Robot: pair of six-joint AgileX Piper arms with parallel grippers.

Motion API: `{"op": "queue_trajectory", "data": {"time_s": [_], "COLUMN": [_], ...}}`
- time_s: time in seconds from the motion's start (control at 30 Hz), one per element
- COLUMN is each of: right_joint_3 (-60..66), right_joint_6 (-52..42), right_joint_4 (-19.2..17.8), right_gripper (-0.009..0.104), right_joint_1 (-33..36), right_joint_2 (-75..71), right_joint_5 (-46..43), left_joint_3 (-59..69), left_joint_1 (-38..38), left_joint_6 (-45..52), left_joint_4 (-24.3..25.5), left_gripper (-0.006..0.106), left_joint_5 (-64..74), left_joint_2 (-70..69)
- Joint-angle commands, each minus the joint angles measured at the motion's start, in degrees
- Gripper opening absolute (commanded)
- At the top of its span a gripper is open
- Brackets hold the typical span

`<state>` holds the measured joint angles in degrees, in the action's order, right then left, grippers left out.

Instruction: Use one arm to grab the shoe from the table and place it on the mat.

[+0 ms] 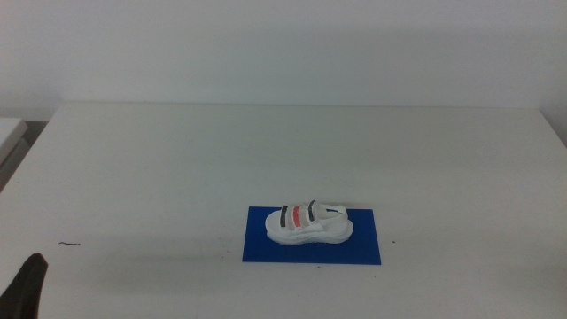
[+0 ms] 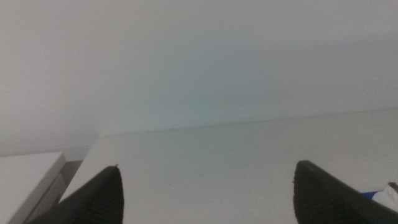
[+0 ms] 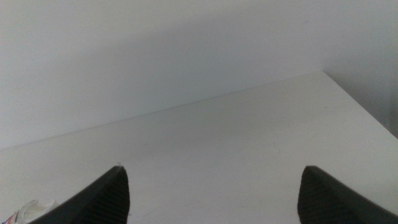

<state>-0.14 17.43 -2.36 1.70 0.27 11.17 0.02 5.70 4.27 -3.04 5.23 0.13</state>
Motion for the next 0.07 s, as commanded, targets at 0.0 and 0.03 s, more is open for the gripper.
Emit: {"op": "queue_trajectory", "data": {"time_s": [0.0,0.03], "right_joint_3": [0.14,0.14], "right_joint_6": [-0.20,-0.20], "right_joint_4": [-0.42,-0.42], "right_gripper": [0.079,0.079], "right_joint_1": [0.10,0.10], "right_joint_2": [-0.27,-0.27], "right_joint_5": [-0.49,-0.49], "left_joint_3": [-0.02,-0.02], "left_joint_1": [-0.10,-0.10], "left_joint_6": [-0.08,-0.08], "left_joint_4": [-0.39,-0.39], "left_gripper": [0.094,0.094], "left_joint_5": [-0.23,-0.23], "left_joint_2": [-0.13,-0.13]}}
